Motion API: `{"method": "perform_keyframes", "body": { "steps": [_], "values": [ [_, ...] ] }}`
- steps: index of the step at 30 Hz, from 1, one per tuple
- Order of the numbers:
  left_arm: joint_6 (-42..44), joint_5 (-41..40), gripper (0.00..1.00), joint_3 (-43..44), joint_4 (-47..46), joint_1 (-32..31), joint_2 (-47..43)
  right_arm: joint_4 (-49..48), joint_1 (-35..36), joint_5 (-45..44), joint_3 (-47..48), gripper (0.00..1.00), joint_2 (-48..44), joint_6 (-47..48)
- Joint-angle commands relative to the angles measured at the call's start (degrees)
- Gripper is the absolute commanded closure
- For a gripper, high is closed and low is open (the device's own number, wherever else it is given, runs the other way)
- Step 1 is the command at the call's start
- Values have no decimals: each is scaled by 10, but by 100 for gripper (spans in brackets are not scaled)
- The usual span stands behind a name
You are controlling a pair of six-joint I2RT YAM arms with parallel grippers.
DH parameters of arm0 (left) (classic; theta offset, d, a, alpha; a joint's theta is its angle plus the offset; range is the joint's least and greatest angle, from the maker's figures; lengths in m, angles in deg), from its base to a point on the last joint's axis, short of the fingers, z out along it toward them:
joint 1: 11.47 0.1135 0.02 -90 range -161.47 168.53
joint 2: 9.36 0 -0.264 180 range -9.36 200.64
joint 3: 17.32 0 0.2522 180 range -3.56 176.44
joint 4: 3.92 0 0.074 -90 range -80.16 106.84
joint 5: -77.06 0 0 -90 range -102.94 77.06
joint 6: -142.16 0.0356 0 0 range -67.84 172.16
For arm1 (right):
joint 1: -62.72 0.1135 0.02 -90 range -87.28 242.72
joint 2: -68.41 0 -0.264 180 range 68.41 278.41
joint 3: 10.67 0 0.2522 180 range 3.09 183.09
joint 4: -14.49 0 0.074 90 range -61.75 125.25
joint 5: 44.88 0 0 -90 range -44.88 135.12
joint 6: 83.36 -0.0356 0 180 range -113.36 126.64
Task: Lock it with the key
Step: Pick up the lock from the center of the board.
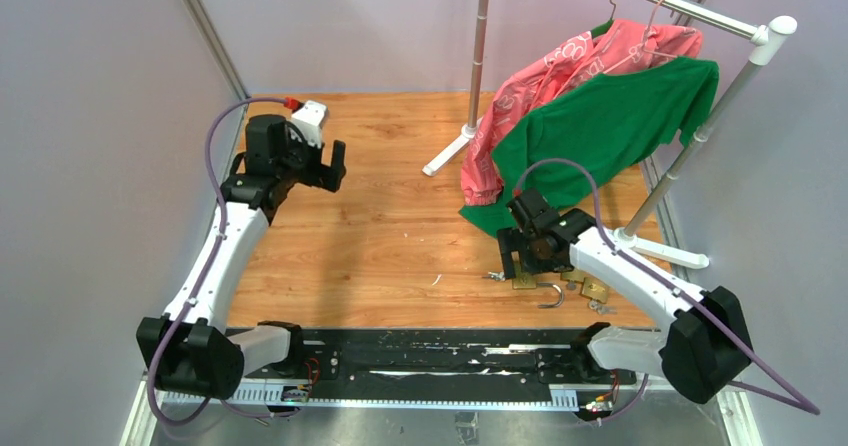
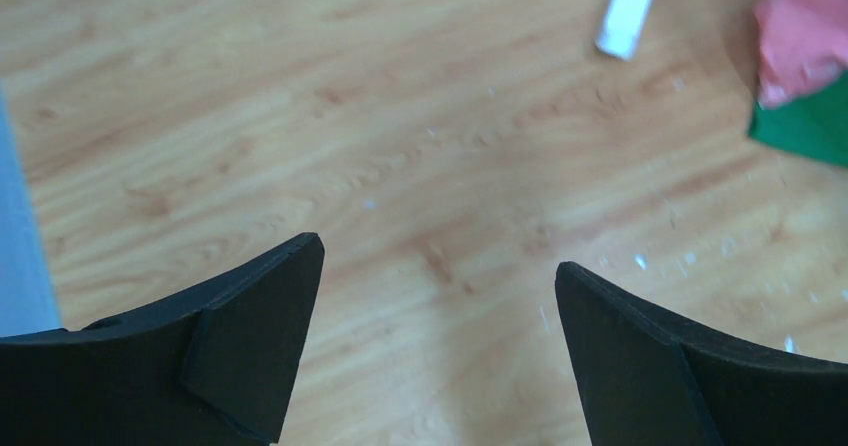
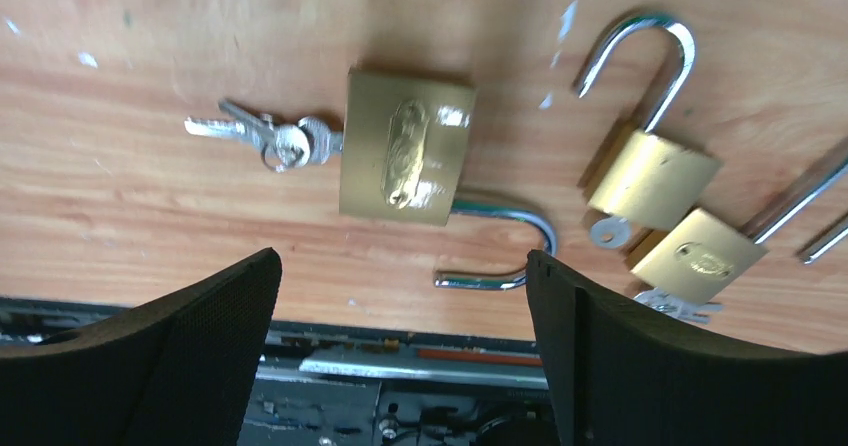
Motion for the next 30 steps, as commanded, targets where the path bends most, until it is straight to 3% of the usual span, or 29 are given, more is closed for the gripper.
{"method": "perform_keyframes", "body": {
  "steps": [1, 3, 8, 10, 14, 17, 26, 28, 30],
  "values": [
    [18, 52, 2, 1, 130, -12, -12, 36, 29, 57, -31, 3, 4, -13],
    [18, 55, 4, -4, 137, -20, -12, -7, 29, 77, -34, 1, 14, 6],
    [7, 36, 6, -3, 144, -31, -15, -16, 25, 26, -21, 1, 89, 6],
    [6, 35, 6, 1, 145, -31, -17, -28, 23, 29, -27, 12, 113, 14],
    [4, 27, 6, 7, 144, -31, -16, -44, 16, 17, -32, 18, 133, 22],
    [1, 24, 6, 10, 144, -31, -10, -62, 11, 10, -38, 28, 135, 26],
    [7, 19, 7, 20, 144, -31, -12, -90, -8, 47, -54, 28, 165, 22],
    [9, 14, 7, 25, 145, -31, -13, -101, -10, 61, -63, 34, 159, 13],
    [10, 13, 7, 31, 149, -31, -12, -117, -9, 71, -72, 46, 156, 9]
  ]
}}
